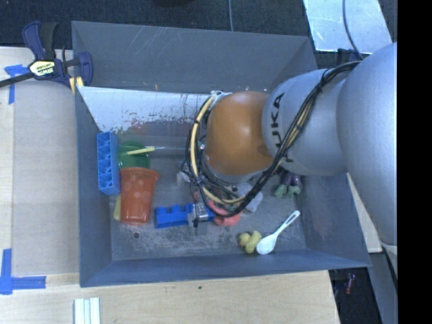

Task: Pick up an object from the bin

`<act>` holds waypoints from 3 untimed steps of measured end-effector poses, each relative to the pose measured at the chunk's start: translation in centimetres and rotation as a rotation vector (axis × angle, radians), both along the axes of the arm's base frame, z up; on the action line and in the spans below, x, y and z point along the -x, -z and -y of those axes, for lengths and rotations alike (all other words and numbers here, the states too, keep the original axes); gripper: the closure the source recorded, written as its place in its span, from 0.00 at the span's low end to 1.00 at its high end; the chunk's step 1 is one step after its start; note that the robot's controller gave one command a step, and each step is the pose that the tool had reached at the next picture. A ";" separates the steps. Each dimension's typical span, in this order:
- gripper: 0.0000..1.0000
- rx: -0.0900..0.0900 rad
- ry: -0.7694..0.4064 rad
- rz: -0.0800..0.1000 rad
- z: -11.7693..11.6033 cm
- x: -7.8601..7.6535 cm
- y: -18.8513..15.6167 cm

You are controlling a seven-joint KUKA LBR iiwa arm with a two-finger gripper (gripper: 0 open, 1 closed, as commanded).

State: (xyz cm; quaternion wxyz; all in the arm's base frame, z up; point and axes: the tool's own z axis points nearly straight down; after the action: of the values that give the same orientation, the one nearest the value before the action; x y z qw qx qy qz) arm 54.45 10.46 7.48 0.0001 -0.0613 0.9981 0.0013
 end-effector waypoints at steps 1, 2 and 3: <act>0.00 -0.001 -0.022 0.013 0.9 -0.8 -0.1; 0.00 -0.001 0.018 0.006 1.0 2.9 0.1; 1.00 -0.001 -0.059 0.009 1.2 3.3 0.2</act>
Offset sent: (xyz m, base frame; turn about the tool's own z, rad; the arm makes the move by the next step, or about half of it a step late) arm 0.0033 -0.0173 -0.0048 0.2288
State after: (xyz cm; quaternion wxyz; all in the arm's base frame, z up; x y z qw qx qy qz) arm 51.19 9.25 7.31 0.0047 -0.0909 0.9958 0.0015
